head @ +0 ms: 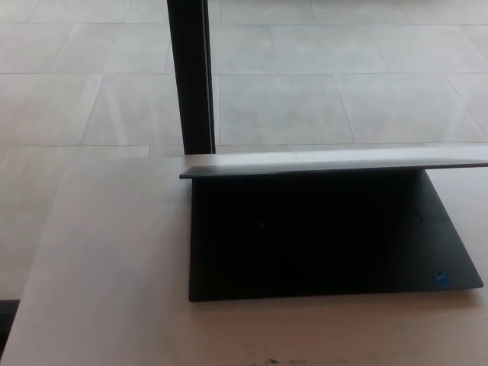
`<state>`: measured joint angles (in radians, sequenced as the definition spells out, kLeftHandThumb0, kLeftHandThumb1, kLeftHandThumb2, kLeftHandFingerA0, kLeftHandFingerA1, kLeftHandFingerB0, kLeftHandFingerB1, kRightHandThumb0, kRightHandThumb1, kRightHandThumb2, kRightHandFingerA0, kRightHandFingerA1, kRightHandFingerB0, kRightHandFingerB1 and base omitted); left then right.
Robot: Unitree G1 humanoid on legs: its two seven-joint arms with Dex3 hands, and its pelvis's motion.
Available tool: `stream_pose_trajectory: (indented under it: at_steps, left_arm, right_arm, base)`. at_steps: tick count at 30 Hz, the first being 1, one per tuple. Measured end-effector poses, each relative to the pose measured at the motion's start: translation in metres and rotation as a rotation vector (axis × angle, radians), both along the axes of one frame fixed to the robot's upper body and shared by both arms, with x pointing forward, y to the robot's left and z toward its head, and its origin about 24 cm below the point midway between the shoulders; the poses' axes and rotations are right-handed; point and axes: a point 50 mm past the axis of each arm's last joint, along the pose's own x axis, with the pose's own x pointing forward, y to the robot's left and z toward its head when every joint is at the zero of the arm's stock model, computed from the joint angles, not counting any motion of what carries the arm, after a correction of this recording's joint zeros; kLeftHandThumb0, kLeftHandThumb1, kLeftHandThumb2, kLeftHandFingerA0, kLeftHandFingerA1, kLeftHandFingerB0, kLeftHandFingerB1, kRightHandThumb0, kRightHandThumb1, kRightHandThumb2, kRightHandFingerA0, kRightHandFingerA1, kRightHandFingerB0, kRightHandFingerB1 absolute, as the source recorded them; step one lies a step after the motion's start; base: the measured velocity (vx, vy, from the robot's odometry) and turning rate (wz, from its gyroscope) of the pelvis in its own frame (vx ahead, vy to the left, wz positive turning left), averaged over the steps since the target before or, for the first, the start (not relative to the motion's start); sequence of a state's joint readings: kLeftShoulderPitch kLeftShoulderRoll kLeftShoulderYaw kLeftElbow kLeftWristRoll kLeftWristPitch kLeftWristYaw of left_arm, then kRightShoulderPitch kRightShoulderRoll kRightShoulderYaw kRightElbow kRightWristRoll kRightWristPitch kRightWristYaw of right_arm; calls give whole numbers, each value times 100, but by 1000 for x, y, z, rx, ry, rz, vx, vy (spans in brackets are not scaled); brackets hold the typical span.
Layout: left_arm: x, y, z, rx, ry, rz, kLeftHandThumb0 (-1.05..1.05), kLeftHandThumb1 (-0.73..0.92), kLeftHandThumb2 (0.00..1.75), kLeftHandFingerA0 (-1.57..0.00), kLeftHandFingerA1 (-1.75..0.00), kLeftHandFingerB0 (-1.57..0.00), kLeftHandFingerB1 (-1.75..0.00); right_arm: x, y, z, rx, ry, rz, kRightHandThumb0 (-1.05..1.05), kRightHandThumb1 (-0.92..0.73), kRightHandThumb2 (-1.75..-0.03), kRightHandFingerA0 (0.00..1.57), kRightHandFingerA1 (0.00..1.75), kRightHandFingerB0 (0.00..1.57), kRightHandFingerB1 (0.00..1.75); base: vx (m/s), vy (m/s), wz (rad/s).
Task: The robot uses its right hand to push down on the lid of a laptop kept in the middle of the desk to close it
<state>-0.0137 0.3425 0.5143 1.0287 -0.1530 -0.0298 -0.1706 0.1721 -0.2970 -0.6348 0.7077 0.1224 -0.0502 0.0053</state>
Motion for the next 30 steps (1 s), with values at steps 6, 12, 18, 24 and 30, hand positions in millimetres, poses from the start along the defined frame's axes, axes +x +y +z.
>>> stream_pose_trajectory:
  at_steps: [6,12,18,24,30]
  left_arm:
    - [3,12,9,-33,-99,104,-105,78,88,-18,-105,-9,-162]
    - [1,18,12,-89,-191,214,-105,81,88,-18,-104,-8,-161]
    - [-5,25,15,-136,-269,312,-105,77,88,-13,-100,-7,-162]
    - [-9,30,16,-165,-311,361,-105,76,84,-12,-102,-10,-159]
    - [-11,30,16,-183,-327,375,-105,78,81,-11,-102,-10,-159]
  right_arm:
    - [-1,-20,22,-13,-165,-143,-105,-92,-64,35,164,8,119]
    - [10,-55,71,-68,-415,-304,-105,-92,-70,25,131,9,100]
    - [50,-78,167,-198,-737,-279,-102,-89,-65,52,90,32,71]
    - [99,-50,253,-332,-938,-15,-95,-91,-67,43,58,36,43]
    - [140,-1,290,-395,-988,255,-91,-92,-77,35,45,23,30]
  base:
    - [0,0,0]
    - [0,0,0]
    - [0,0,0]
    - [0,0,0]
    - [0,0,0]
